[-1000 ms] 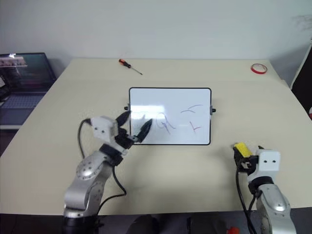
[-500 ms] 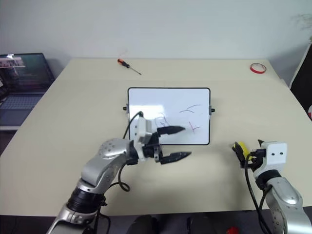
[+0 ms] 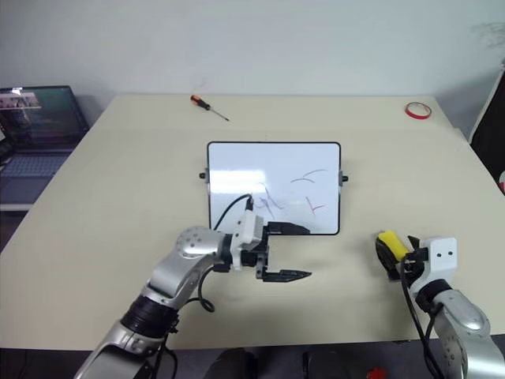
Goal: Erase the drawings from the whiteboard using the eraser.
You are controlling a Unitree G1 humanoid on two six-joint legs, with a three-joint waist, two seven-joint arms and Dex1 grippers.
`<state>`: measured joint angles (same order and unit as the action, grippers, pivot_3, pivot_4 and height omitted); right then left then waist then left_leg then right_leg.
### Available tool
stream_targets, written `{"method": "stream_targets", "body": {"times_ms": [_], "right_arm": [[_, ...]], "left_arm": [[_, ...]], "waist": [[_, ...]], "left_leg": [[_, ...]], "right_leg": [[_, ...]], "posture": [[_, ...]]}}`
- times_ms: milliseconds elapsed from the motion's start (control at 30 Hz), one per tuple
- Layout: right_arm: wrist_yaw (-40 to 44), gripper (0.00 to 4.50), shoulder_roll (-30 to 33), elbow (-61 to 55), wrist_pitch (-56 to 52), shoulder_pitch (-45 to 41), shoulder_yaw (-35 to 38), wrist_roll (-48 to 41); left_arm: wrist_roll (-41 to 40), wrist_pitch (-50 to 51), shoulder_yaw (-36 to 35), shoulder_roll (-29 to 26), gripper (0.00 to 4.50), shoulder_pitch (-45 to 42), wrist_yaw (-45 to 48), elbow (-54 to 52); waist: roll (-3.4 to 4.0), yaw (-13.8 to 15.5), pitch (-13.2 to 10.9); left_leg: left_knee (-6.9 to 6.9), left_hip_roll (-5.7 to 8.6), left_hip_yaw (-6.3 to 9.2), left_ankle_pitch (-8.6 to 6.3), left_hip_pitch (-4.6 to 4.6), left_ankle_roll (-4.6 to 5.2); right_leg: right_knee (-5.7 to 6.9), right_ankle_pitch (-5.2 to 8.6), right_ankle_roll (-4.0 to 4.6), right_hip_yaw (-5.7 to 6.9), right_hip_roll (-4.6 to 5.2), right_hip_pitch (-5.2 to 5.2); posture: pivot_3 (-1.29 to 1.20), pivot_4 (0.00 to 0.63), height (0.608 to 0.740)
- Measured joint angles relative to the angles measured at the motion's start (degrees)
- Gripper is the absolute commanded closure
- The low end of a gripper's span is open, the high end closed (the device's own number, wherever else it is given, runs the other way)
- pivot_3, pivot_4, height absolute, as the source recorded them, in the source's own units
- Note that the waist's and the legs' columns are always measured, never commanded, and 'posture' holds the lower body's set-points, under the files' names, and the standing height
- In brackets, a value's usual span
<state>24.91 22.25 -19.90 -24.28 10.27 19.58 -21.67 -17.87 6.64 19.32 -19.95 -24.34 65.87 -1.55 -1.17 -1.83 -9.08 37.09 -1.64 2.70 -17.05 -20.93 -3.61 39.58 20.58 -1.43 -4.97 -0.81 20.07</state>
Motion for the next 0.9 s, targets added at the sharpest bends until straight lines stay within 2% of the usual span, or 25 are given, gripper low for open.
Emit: {"method": "stream_targets", "body": {"times_ms": [900], "right_arm": [[1.8,0.03,0.2,4.4,0.0,-2.4,-0.7,0.2]], "left_arm": [[0.3,0.5,-0.1,0.0,0.0,-0.9,-1.4,-0.1]], "waist": [[0.01,0.1,0.0]], "left_leg": [[0.0,-0.02,0.02,0.0,-0.01,0.0]], "right_leg": [[0.0,0.0,0.0,0.01,0.0,0.0]], "posture": [[0.0,0.15,0.74]]}}
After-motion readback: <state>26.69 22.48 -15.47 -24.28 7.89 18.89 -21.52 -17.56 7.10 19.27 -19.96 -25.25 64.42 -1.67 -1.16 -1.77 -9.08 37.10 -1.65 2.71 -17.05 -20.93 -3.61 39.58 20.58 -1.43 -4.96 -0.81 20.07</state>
